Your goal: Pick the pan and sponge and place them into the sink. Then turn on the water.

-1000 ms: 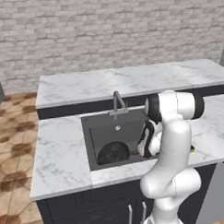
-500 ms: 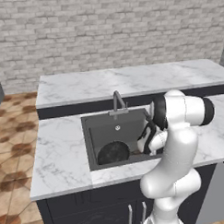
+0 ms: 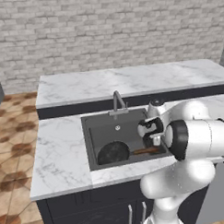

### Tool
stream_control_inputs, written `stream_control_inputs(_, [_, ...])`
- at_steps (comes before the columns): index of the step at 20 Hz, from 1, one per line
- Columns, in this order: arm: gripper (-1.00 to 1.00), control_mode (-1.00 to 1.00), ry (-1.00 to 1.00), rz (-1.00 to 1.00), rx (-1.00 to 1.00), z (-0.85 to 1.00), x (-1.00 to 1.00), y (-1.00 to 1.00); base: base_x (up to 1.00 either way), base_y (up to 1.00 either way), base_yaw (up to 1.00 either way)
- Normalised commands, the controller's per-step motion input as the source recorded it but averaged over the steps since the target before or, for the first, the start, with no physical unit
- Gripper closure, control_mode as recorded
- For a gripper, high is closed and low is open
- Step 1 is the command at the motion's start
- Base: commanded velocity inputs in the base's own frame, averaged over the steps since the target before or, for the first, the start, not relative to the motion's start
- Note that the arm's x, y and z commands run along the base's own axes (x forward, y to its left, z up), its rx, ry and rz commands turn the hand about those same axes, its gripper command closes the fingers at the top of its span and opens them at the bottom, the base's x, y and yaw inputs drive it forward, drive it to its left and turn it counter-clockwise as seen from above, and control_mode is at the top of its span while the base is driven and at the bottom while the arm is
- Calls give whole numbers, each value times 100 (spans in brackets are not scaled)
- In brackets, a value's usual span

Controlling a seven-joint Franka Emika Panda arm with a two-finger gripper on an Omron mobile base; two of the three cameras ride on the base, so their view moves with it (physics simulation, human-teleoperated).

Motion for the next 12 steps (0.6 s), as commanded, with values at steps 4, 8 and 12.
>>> stream_control_inputs(4, [-100,-100,18,-27,0,99,-32,-30,0,0,0])
stream_control_inputs(8, [-100,-100,24,-41,1,64,-40,-46,0,0,0])
stream_control_inputs(12, [-100,-100,18,-53,1,7,-56,-56,0,0,0])
